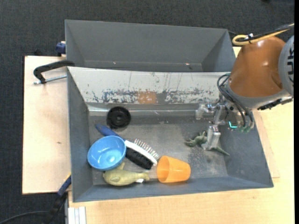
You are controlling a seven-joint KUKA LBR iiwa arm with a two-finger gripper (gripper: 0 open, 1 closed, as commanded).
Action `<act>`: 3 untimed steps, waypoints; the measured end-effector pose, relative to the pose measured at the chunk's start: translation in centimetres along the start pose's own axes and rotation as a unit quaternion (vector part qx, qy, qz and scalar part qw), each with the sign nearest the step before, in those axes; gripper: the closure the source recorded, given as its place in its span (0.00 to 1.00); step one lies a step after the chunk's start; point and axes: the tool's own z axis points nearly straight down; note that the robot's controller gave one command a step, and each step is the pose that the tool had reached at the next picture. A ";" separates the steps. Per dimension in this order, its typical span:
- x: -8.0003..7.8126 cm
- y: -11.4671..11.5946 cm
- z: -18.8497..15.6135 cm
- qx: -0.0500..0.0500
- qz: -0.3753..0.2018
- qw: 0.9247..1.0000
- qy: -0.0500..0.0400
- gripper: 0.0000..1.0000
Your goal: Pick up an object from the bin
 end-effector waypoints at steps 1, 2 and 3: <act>-0.8 -4.5 11.1 0.000 -0.053 0.999 0.000 0.00; -1.1 -4.4 10.7 0.001 -0.054 0.999 -0.004 1.00; -2.6 -7.6 -0.4 0.003 -0.052 0.999 -0.011 1.00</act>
Offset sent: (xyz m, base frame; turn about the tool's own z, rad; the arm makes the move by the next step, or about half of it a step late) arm 0.0089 -0.0443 -0.1077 -0.1080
